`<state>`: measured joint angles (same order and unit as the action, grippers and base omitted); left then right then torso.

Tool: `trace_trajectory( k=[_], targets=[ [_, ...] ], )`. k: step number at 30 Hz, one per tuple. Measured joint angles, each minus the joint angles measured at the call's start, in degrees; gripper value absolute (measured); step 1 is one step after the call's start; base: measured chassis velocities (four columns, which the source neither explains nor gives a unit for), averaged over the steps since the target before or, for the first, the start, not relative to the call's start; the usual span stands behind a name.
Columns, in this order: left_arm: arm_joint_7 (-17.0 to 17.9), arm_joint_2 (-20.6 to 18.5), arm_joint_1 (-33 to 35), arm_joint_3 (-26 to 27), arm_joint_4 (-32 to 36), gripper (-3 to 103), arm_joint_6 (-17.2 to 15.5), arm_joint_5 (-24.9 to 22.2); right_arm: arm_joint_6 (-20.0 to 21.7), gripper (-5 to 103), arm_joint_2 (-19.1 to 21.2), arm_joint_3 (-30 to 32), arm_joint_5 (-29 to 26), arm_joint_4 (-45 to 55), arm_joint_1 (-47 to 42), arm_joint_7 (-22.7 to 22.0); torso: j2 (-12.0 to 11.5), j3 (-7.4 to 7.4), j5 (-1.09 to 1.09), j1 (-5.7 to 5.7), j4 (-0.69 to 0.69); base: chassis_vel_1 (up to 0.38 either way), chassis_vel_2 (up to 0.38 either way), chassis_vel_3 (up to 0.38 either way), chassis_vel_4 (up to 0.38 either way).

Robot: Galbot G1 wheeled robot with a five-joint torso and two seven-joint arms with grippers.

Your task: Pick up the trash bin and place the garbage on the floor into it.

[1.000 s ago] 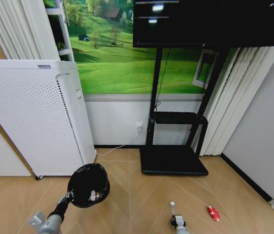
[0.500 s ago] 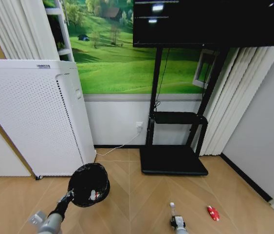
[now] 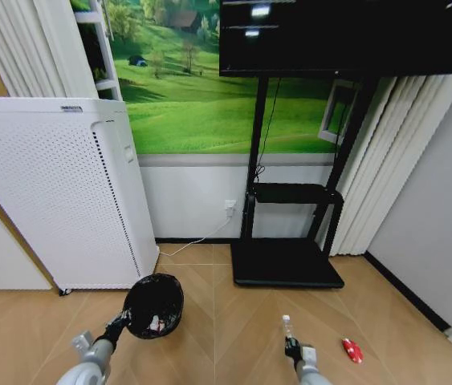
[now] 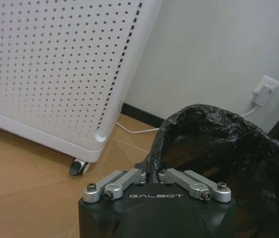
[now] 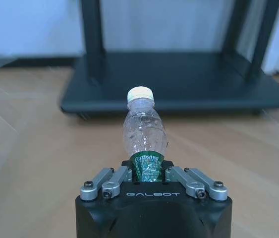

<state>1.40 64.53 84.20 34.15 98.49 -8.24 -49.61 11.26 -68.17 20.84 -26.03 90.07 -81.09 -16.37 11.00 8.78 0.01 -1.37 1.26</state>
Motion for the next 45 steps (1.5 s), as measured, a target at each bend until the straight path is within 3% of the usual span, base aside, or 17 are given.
trace_trajectory(
  k=[5,6,10,11,13,21,32,45],
  targets=[
    [-1.51,-0.34,-0.11,-0.36,-0.81,5,1.05,3.19,-0.66,24,1.17,-0.69,-0.64,3.4,-0.55,0.58,0.01,-0.01,0.0,0.0,-0.04,0.0,0.0,0.0,0.0],
    [-2.67,-0.88,-0.43,-1.33,-1.41,5,1.94,6.09,-0.66,24,1.88,-0.94,-0.97,5.84,-1.2,1.08,0.01,0.0,0.02,0.0,-0.11,0.0,0.0,0.0,0.0],
    [-4.45,-2.49,-2.52,-5.73,-2.23,5,3.18,9.03,-2.0,24,2.36,-0.67,-0.59,10.98,-4.07,3.12,0.01,-0.01,-0.02,0.0,-0.04,0.0,0.0,0.0,0.0],
    [-5.84,-3.67,-4.82,-9.62,-2.95,5,4.16,9.7,-4.99,24,3.2,-0.48,-0.06,15.94,-7.57,6.62,0.01,-0.01,-0.01,0.0,0.02,0.0,0.0,0.0,0.0],
    [-7.93,-5.14,-7.52,-13.77,-4.02,5,5.31,9.24,-9.96,24,3.96,-0.74,2.94,21.37,-12.69,12.02,0.01,-0.01,0.0,0.0,-0.02,0.0,0.0,0.0,0.0],
    [-11.29,-5.61,-12.45,-20.9,-7.55,5,7.11,8.68,-16.6,24,3.21,-4.11,8.72,27.82,-16.77,19.18,0.02,-0.01,0.0,0.01,-0.03,0.0,0.0,0.0,0.0],
    [-14.47,-4.54,-16.33,-28.75,-9.9,5,8.35,9.07,-20.09,24,7.18,-11.6,7.73,26.52,-11.18,24.81,0.02,-0.01,0.0,0.01,-0.03,0.0,0.0,0.0,0.0],
    [-16.75,-3.18,-18.0,-33.37,-9.54,5,7.68,8.02,-21.07,24,7.23,-19.14,6.17,18.48,-2.82,25.57,0.02,-0.01,0.0,0.01,-0.02,0.0,0.0,0.0,0.0]
  ],
)
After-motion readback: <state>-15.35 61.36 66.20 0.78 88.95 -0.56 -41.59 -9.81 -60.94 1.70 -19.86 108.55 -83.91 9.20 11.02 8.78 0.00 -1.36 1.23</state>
